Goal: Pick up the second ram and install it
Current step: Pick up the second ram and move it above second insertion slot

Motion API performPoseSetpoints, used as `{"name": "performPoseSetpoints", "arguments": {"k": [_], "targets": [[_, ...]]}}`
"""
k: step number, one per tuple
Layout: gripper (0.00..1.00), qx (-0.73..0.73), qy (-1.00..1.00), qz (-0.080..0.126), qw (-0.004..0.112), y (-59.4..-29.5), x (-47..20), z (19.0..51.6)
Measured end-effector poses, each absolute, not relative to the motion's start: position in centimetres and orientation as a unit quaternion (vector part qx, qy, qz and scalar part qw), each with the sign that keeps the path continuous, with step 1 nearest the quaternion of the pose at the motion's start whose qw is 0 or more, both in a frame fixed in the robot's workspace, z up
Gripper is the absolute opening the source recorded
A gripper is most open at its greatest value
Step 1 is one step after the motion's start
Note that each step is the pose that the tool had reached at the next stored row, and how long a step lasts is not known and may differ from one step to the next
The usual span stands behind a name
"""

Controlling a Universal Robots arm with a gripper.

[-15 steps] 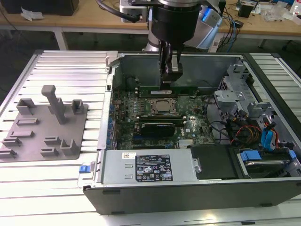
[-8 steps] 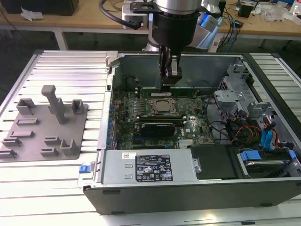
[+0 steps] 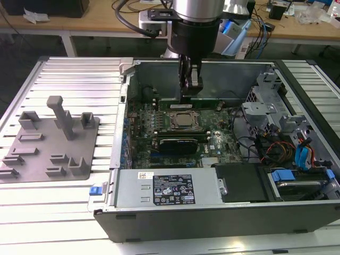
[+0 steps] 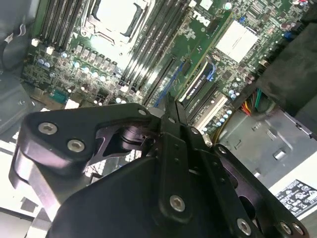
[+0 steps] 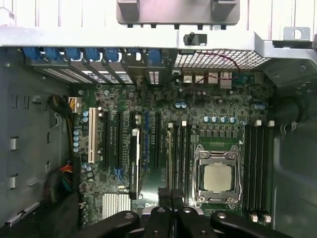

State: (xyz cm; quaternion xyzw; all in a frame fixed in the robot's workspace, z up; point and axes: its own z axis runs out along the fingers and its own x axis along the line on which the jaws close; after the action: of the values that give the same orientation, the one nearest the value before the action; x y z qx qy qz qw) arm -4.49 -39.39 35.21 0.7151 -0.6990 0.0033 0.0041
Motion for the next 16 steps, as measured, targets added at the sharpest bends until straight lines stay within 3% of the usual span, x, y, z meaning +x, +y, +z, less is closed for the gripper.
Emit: {"name": "performPoseSetpoints", "arguments": {"k": [16], "targets": [[0.09, 0.703, -0.711, 0.003, 0.004, -37.4, -4.5, 32.9]]}}
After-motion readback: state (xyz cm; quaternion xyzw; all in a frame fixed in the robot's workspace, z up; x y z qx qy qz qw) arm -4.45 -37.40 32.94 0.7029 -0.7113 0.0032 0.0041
